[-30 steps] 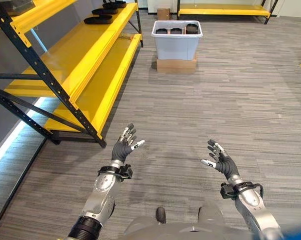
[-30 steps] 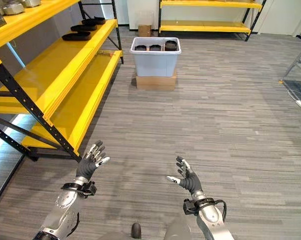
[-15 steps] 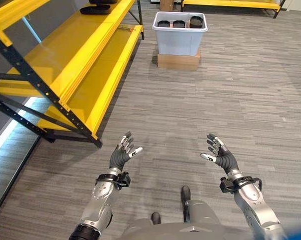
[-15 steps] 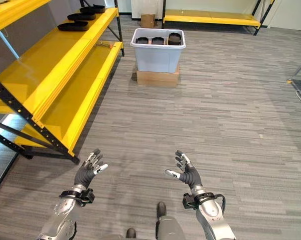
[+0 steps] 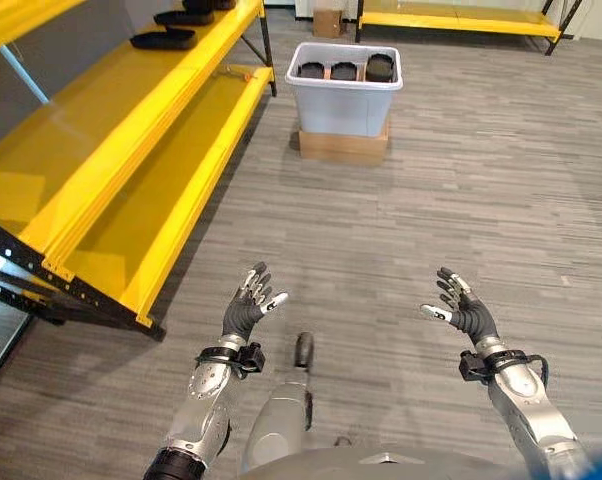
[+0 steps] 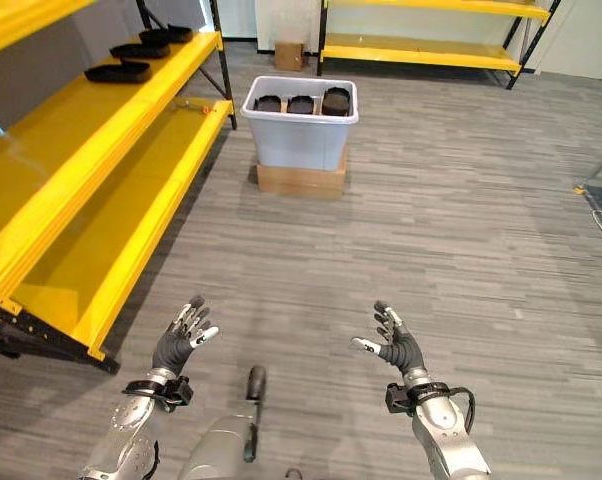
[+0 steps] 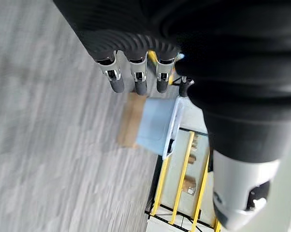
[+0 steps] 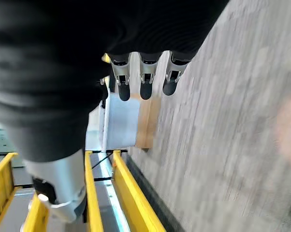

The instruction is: Move parts from the plastic box to the shelf.

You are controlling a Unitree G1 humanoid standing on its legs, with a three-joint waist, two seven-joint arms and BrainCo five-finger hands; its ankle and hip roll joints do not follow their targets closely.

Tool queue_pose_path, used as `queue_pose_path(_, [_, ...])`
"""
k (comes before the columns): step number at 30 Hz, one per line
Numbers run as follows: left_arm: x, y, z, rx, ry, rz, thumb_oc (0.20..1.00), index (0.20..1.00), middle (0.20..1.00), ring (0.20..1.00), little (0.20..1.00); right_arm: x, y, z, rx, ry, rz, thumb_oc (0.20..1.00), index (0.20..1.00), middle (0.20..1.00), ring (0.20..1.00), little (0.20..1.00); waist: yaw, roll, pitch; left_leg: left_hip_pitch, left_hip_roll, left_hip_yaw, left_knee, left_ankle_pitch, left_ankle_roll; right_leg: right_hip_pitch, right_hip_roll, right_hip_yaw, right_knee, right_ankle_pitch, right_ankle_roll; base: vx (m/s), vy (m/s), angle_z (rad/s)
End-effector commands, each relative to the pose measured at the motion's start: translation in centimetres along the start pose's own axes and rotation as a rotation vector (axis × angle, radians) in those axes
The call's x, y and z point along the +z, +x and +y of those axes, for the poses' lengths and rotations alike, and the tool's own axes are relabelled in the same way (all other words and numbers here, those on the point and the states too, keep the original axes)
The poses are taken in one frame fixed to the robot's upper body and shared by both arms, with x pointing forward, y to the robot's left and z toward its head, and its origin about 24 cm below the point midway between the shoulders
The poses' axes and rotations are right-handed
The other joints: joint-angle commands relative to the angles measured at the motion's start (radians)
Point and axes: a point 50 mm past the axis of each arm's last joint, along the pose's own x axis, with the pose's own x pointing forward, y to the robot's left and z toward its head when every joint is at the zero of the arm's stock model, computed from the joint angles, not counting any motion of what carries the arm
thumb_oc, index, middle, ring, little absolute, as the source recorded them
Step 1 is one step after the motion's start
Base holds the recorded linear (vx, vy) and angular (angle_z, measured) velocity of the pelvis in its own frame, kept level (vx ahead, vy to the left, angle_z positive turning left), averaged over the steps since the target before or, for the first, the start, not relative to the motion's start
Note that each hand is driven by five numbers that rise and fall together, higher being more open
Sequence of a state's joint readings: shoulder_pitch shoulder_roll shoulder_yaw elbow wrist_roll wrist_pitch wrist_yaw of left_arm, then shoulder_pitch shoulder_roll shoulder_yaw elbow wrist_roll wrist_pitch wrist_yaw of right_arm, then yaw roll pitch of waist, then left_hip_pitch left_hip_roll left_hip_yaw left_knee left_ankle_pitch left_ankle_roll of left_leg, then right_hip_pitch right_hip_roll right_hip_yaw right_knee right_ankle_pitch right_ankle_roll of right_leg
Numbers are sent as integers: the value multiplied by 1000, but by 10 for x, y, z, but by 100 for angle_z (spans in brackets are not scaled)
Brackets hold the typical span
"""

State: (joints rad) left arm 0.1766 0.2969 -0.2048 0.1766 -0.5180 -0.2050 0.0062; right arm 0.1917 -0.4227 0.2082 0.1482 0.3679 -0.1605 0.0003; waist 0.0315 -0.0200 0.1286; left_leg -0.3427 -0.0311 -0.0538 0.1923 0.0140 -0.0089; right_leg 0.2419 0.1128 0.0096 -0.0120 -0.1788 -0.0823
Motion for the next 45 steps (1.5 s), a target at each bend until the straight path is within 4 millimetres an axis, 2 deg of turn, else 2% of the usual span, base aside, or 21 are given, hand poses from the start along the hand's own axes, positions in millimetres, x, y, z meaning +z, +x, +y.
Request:
queue_pose_path(1, [34, 6, -8, -82, 63, -160, 1000, 1000, 1000, 1000, 1000, 19, -3, 3, 10, 27, -115, 1000, 1000, 1000, 1000, 1000, -7, -30, -37, 118, 1, 30, -40, 55, 8, -103, -143, 4, 134, 36, 144, 336, 159, -43])
queue_pose_path(4, [33, 6, -8, -88, 71, -153, 1000, 1000, 1000, 1000, 1000, 19, -4, 8, 28, 48, -116, 1000, 1000, 1000, 1000, 1000, -6, -44, -59, 113, -22, 57, 14, -5, 32, -96, -190, 9, 161, 46, 170, 271, 140, -6])
queue_pose_path(7, [33, 6, -7, -84, 76, -147, 1000, 1000, 1000, 1000, 1000, 18, -5, 11, 36, 60, -117, 1000, 1000, 1000, 1000, 1000, -6, -49, -65, 123, -36, 62, 29, -43, 51, -131, -203, 10, 238, 73, 183, 225, 141, -13])
queue_pose_path(8, [35, 7, -6, -80, 95, -151, 1000, 1000, 1000, 1000, 1000, 18, -3, 16, 50, 67, -115, 1000, 1000, 1000, 1000, 1000, -8, -48, -54, 155, -50, 63, 27, -72, 73, -225, -208, 11, 428, 197, 209, 97, 84, 14])
queue_pose_path(9, [35, 7, -6, -80, 95, -151, 1000, 1000, 1000, 1000, 1000, 18, -3, 16, 50, 67, -115, 1000, 1000, 1000, 1000, 1000, -8, -48, -55, 154, -50, 63, 27, -72, 73, -226, -208, 12, 429, 197, 209, 192, 169, 11])
queue_pose_path(10, [36, 8, -5, -76, 108, -153, 1000, 1000, 1000, 1000, 1000, 18, -3, 18, 62, 67, -119, 1000, 1000, 1000, 1000, 1000, -22, -33, -25, 209, -49, 56, 12, -88, 85, -298, -199, -2, 548, 272, 215, 263, 162, 18])
queue_pose_path(12, [35, 6, -2, -73, 132, -143, 1000, 1000, 1000, 1000, 1000, 15, -6, 19, 63, 63, -105, 1000, 1000, 1000, 1000, 1000, -46, 1, 3, 291, -35, 48, -17, -115, 98, -423, -198, -64, 631, 232, 194, 363, 155, 15])
queue_pose_path(15, [35, 5, 0, -72, 127, -143, 1000, 1000, 1000, 1000, 1000, 16, -8, 15, 52, 84, -114, 1000, 1000, 1000, 1000, 1000, -83, 2, 16, 372, -49, 23, -46, -135, 89, -515, -159, -82, 503, 191, 183, 338, -5, 19])
queue_pose_path(18, [31, 4, 2, -57, 109, -132, 1000, 1000, 1000, 1000, 1000, 17, -8, 13, 45, 83, -118, 1000, 1000, 1000, 1000, 1000, -107, -6, 20, 445, -56, 11, -71, -171, 70, -535, -175, -105, 235, 220, 196, 330, -82, 21])
queue_pose_path(21, [30, 3, 2, -48, 106, -133, 1000, 1000, 1000, 1000, 1000, 17, -8, 12, 50, 62, -116, 1000, 1000, 1000, 1000, 1000, -123, -2, 20, 512, -43, -13, -81, -183, 53, -538, -161, -100, 128, 263, 209, 374, -120, 14])
queue_pose_path(24, [25, 3, -3, -69, 96, -121, 1000, 1000, 1000, 1000, 1000, 17, -9, 11, 52, 51, -111, 1000, 1000, 1000, 1000, 1000, -124, -7, -3, 549, -26, -23, -70, -203, 35, -503, -153, -106, 110, 276, 196, 372, -159, 25])
queue_pose_path(28, [23, 6, -12, -92, 61, -120, 1000, 1000, 1000, 1000, 1000, 22, -6, 5, 42, 45, -130, 1000, 1000, 1000, 1000, 1000, -136, 10, -32, 562, 33, -51, -25, -167, -10, -504, -107, -116, 204, 215, 150, 387, -206, 40])
queue_pose_path(30, [22, 6, -15, -95, 44, -115, 1000, 1000, 1000, 1000, 1000, 24, -6, 4, 42, 45, -137, 1000, 1000, 1000, 1000, 1000, -137, 17, -29, 493, 50, -43, 147, -35, -47, -468, -92, -113, 209, 181, 123, 283, -177, 21])
queue_pose_path(32, [22, 8, -16, -98, 25, -114, 1000, 1000, 1000, 1000, 1000, 25, -5, 1, 32, 46, -139, 1000, 1000, 1000, 1000, 1000, -122, -7, -1, 359, 30, -43, 398, 98, -79, -411, -89, -90, 196, 157, 96, 214, -247, 1])
queue_pose_path(33, [25, 9, -16, -103, 31, -122, 1000, 1000, 1000, 1000, 1000, 29, -5, -3, 21, 41, -154, 1000, 1000, 1000, 1000, 1000, -105, -35, 29, 283, 10, -20, 500, 112, -85, -383, -110, -85, 185, 159, 86, 151, -240, -4])
queue_pose_path(34, [26, 9, -16, -102, 34, -124, 1000, 1000, 1000, 1000, 1000, 30, -5, -4, 16, 42, -157, 1000, 1000, 1000, 1000, 1000, -96, -44, 42, 230, 11, 7, 532, 65, -68, -364, -113, -83, 178, 156, 83, 275, -255, 3])
queue_pose_path(35, [26, 7, -14, -92, 31, -123, 1000, 1000, 1000, 1000, 1000, 29, -7, -8, -7, 35, -150, 1000, 1000, 1000, 1000, 1000, -75, -58, 56, 126, 58, 93, 474, 14, -42, -309, -122, -86, 147, 142, 81, 231, -152, -10])
queue_pose_path(39, [26, 5, -10, -75, 30, -123, 1000, 1000, 1000, 1000, 1000, 27, -7, -8, -24, 42, -145, 1000, 1000, 1000, 1000, 1000, -47, -62, 53, 79, 58, 97, 306, -6, -27, -260, -123, -74, 115, 127, 92, 299, -3, -3])
queue_pose_path(40, [23, 1, -7, -66, 35, -114, 1000, 1000, 1000, 1000, 1000, 24, -8, -9, -28, 35, -137, 1000, 1000, 1000, 1000, 1000, -31, -47, 43, 92, 70, 75, 64, 28, -30, -221, -111, -62, 100, 105, 105, 436, 112, -40])
queue_pose_path(42, [19, -3, -6, -57, 39, -101, 1000, 1000, 1000, 1000, 1000, 19, -11, -9, -29, 20, -117, 1000, 1000, 1000, 1000, 1000, -28, -25, 24, 92, 107, 80, -149, 122, -48, -175, -94, -55, 92, 78, 113, 538, 117, -30])
queue_pose_path(45, [19, -4, -4, -57, 52, -100, 1000, 1000, 1000, 1000, 1000, 15, -13, -7, -16, 19, -93, 1000, 1000, 1000, 1000, 1000, -19, -18, 11, 109, 102, 87, -197, 162, -51, -104, -100, -30, 96, 41, 125, 453, 108, -23])
